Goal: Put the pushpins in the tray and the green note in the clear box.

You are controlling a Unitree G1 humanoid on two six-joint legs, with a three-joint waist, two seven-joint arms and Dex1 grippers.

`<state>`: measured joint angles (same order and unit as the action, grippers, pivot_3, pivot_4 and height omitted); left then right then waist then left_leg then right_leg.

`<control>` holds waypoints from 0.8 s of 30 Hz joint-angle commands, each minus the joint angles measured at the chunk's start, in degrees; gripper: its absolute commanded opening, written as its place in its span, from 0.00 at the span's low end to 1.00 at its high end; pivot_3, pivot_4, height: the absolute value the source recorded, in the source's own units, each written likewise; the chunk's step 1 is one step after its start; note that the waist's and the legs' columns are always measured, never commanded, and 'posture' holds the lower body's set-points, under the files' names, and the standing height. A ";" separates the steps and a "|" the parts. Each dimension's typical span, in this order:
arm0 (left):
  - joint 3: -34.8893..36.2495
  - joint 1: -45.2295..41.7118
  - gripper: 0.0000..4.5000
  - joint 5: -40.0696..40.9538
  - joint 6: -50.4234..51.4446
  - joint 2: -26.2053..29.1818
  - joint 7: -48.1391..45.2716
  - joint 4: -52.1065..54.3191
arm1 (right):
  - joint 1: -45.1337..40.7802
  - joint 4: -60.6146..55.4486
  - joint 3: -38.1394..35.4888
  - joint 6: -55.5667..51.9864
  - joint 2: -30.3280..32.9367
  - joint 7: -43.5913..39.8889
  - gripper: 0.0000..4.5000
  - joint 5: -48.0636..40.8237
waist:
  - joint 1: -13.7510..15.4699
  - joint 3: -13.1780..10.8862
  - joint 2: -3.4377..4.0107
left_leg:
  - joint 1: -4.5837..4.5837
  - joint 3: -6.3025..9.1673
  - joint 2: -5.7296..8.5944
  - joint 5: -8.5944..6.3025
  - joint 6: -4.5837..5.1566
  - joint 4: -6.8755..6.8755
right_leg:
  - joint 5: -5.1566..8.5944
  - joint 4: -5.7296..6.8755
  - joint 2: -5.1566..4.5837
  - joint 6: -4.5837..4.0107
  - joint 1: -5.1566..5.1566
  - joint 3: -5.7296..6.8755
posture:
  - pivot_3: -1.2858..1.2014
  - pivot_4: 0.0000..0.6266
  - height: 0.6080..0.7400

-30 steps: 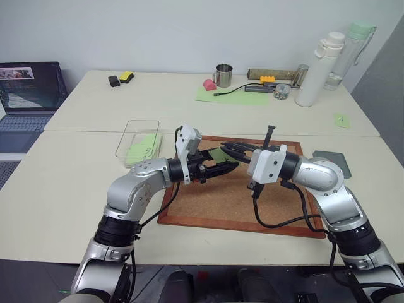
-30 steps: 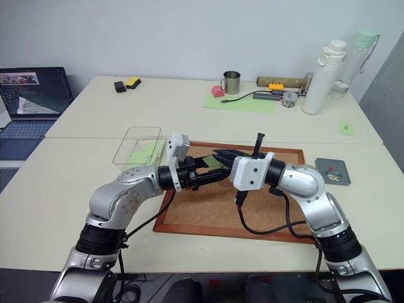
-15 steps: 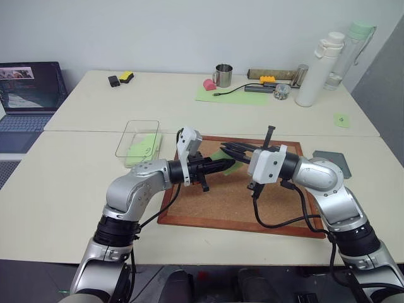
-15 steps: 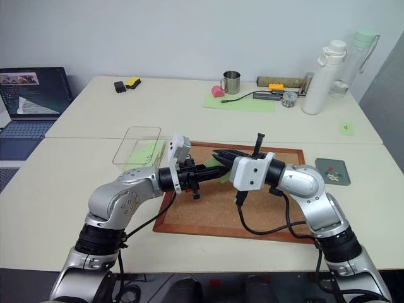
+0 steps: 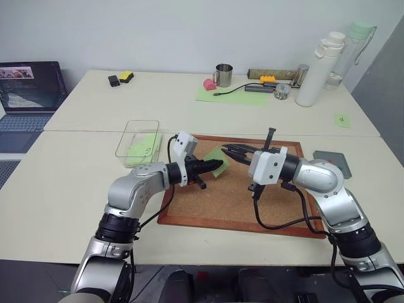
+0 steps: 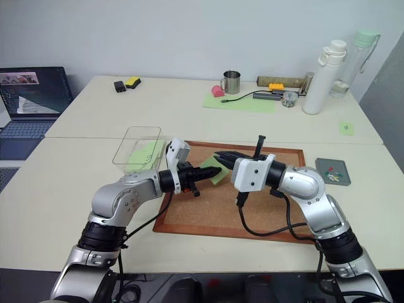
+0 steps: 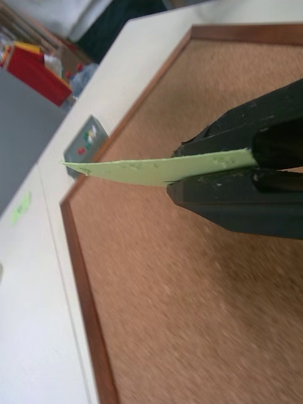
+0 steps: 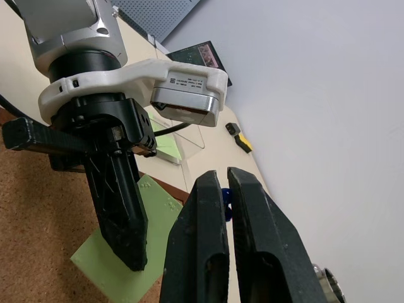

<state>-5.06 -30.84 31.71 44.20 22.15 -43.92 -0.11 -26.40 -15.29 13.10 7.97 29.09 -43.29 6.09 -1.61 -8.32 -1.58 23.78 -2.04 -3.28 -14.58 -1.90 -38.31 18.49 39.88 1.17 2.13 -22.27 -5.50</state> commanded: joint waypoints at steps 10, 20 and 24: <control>-6.48 -2.76 0.01 -3.09 -4.95 1.12 -5.08 13.59 | 7.60 5.94 -27.23 -24.10 0.25 15.41 0.00 -9.72 | 0.62 -0.02 -0.03 | 0.03 0.06 0.10 0.01 -0.01 -0.01 | 0.00 0.00 -0.13 0.00 0.06 -0.02 | 0.52 0.24 1.00; -18.92 -4.64 0.01 -15.84 -18.87 0.52 -9.77 10.75 | 3.19 22.96 -36.32 -40.19 2.45 17.14 0.00 -18.76 | -0.34 -0.13 0.22 | -0.10 0.02 0.58 0.03 0.05 0.22 | 0.03 -0.01 -0.14 -0.05 0.06 -0.19 | 0.52 0.24 1.00; -20.49 -6.29 0.01 -18.68 -20.94 -3.20 -8.16 7.56 | 1.67 27.83 -37.16 -40.79 3.76 17.84 0.00 -19.82 | -0.15 -0.19 0.32 | -0.05 0.04 0.65 0.04 0.08 0.21 | 0.04 -0.05 -0.15 -0.03 0.06 -0.20 | 0.52 0.24 1.00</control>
<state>-25.19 -35.44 14.32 25.23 20.40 -53.10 7.87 -23.56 11.75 -21.56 -33.12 31.22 -25.91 -12.62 -1.76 -8.50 -1.27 23.76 -1.99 -2.63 -14.54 -1.82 -38.10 18.53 39.79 1.01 2.11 -22.22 -5.68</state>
